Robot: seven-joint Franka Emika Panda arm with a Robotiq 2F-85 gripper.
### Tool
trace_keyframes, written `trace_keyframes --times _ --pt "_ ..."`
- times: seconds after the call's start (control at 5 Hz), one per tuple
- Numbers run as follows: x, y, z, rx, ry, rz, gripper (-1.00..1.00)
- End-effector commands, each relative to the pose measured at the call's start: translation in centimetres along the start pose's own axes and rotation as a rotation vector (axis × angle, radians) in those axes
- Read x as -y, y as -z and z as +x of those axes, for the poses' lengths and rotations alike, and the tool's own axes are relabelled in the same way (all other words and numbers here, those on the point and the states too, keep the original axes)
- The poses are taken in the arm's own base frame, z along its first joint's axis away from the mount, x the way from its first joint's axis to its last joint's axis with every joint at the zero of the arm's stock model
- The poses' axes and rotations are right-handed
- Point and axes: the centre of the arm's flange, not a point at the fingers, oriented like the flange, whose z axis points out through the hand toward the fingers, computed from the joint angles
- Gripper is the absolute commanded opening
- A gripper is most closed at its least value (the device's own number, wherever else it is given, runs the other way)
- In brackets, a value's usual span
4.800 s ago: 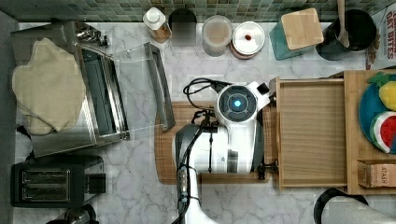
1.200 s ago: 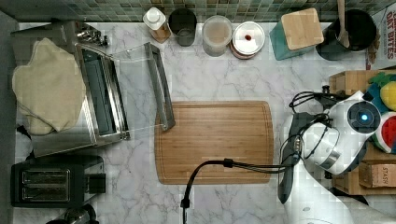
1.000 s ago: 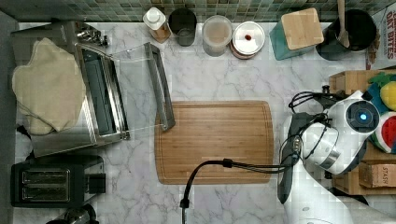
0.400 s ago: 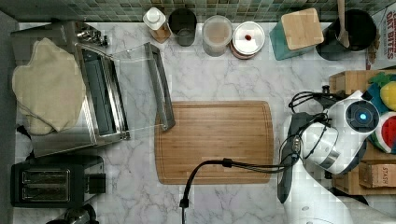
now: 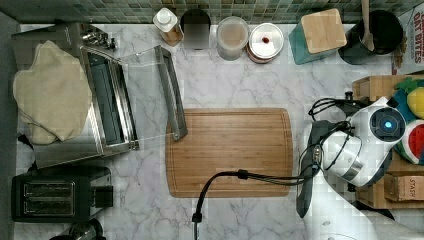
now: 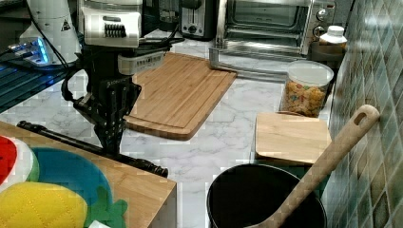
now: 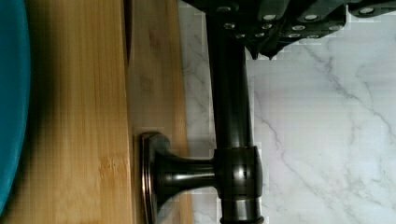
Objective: Close the drawer.
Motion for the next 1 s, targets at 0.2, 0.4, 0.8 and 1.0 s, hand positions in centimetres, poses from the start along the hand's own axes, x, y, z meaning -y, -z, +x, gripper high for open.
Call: trace_keyframes --times 0.2,0.4,0.8,1.0 --pt "-13.11 1.3 -5.28 -0.023 -0.23 -0.124 -1.0" --pt "-13.12 1.3 -5.29 -0.023 -0.23 -0.124 -1.0" --pt "-13.12 1.3 -5.29 -0.023 -0.23 -0.124 -1.0" --pt "-13.12 1.31 -5.28 -0.023 -0.23 -0.124 -1.0"
